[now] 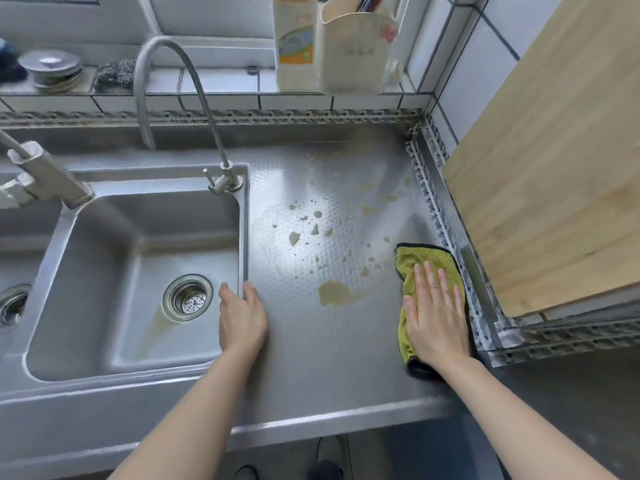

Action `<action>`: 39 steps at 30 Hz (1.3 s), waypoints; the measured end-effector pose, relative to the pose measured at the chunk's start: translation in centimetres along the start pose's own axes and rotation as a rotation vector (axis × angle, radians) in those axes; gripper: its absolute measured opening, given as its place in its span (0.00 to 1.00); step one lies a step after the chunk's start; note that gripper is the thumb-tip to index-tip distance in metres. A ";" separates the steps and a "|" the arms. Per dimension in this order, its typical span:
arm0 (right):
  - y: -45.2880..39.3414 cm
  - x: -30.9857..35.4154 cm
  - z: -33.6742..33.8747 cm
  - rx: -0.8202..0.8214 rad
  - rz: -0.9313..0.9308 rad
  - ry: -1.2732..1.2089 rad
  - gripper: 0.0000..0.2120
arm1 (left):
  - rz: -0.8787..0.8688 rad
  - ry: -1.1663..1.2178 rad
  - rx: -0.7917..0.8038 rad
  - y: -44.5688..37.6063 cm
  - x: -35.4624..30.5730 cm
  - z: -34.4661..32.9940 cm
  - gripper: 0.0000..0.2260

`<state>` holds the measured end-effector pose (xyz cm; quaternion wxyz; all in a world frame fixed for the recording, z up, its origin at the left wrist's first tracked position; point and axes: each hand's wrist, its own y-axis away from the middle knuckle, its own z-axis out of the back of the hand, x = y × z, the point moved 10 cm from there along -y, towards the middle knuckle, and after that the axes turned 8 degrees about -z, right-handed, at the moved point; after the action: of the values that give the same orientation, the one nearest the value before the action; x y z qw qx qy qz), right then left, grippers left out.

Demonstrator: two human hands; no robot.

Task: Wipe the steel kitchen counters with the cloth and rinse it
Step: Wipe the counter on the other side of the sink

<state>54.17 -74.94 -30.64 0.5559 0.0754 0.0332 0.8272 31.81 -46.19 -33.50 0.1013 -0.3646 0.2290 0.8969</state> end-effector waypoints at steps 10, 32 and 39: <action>-11.4 2.8 1.5 -0.066 -0.039 -0.084 0.29 | -0.034 -0.240 -0.182 -2.1 -3.3 -0.3 0.24; -27.1 14.0 4.9 -0.128 0.323 -0.176 0.24 | -0.029 -0.340 -0.216 -2.4 -3.4 -0.5 0.22; -26.9 19.1 3.6 -0.092 0.375 -0.050 0.23 | -0.036 -0.345 -0.228 -2.3 -3.8 -0.4 0.20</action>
<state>72.28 -47.16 -29.11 0.3957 0.0753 -0.0333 0.9147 35.58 -44.45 -31.83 0.1132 -0.2189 0.0988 0.9641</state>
